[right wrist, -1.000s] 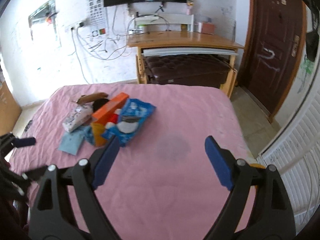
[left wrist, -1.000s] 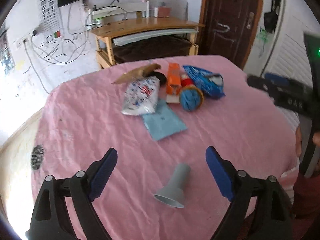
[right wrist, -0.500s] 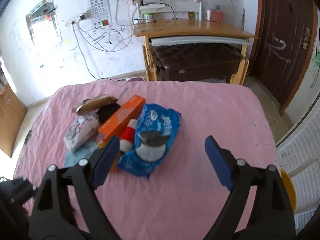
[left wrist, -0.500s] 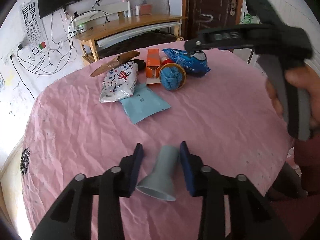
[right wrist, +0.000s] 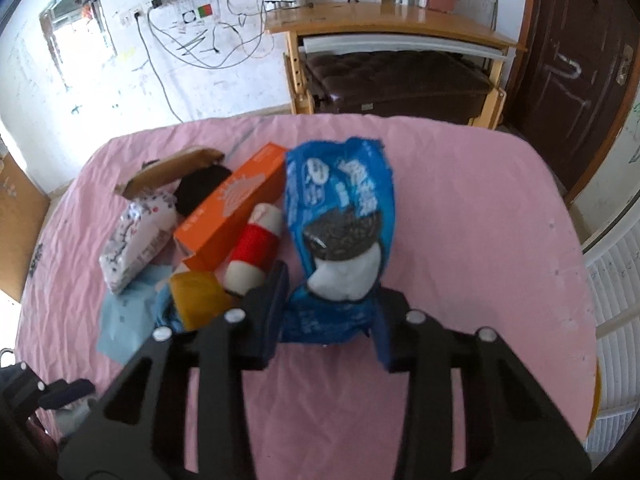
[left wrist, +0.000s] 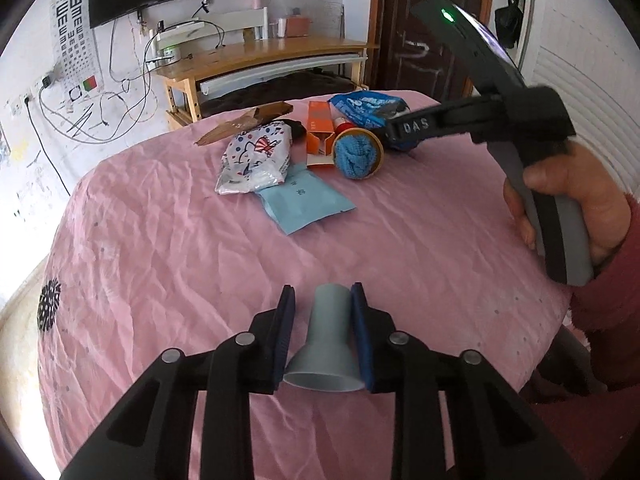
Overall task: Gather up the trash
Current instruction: 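Grasp the blue wrapper bag with the right gripper while the left grasps the grey cone, then carry the blue bag to the yellow bucket and release it with the right gripper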
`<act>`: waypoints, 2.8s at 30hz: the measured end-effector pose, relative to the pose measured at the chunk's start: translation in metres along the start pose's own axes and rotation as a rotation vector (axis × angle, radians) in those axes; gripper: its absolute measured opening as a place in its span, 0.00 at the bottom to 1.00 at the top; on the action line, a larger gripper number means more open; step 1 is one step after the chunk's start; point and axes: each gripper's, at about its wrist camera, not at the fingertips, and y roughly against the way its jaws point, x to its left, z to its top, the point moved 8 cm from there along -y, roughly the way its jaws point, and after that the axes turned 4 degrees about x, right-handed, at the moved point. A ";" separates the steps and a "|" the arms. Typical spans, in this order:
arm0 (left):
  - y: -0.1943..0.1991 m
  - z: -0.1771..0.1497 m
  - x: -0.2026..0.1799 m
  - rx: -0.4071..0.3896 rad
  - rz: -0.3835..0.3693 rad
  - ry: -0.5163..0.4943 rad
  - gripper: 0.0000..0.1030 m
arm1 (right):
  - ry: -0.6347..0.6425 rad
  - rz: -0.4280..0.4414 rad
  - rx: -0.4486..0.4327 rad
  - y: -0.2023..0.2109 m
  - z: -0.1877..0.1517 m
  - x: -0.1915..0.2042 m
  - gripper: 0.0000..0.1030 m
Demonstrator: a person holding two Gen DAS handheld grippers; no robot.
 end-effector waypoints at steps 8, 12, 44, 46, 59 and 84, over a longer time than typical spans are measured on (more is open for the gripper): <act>0.003 0.009 0.026 -0.005 -0.026 0.121 0.23 | 0.023 -0.040 -0.102 0.032 0.001 -0.006 0.30; 0.010 0.015 0.033 -0.031 -0.068 0.167 0.23 | 0.016 -0.044 -0.136 0.048 -0.001 -0.015 0.30; 0.015 -0.017 0.014 0.045 0.053 0.026 0.28 | -0.102 -0.081 -0.260 0.116 -0.048 -0.082 0.30; 0.015 -0.017 0.015 0.040 0.045 0.037 0.28 | -0.104 -0.100 -0.264 0.117 -0.050 -0.085 0.30; 0.032 0.010 0.002 -0.025 0.004 0.037 0.28 | -0.198 -0.209 -0.275 0.131 -0.082 -0.147 0.30; 0.017 0.138 -0.259 -0.065 -0.257 -0.282 0.28 | -0.427 -0.262 -0.178 0.093 -0.164 -0.278 0.33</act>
